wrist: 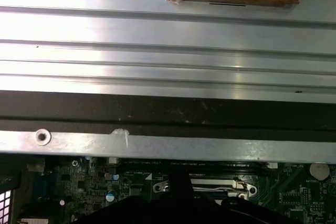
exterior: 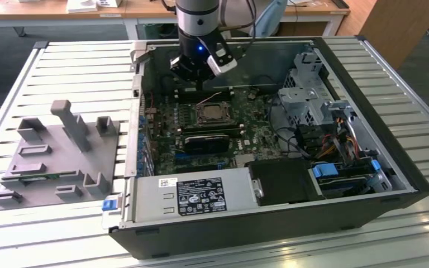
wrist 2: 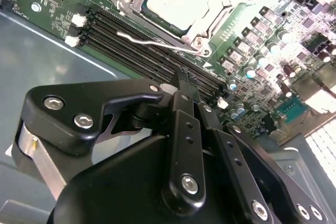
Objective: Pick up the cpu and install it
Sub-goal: 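Install the first cpu locking lever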
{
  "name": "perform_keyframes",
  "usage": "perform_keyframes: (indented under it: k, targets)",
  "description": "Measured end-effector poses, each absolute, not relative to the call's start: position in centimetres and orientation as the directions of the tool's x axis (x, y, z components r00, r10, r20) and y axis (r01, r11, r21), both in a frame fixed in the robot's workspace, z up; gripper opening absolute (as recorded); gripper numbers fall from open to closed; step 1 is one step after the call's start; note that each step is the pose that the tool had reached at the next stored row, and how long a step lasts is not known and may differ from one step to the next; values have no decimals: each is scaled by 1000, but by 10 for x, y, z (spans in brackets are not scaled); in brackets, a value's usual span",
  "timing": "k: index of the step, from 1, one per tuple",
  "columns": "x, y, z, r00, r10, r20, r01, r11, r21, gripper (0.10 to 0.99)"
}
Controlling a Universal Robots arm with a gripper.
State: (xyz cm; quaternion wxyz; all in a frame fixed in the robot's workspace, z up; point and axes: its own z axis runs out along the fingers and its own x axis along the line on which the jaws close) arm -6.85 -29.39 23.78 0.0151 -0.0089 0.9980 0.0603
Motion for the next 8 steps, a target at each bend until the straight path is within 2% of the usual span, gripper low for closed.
perform_keyframes:
  k: [8]
  targets:
    - [-66,-294,234,-999,-16,-31,-19,993,120,106]
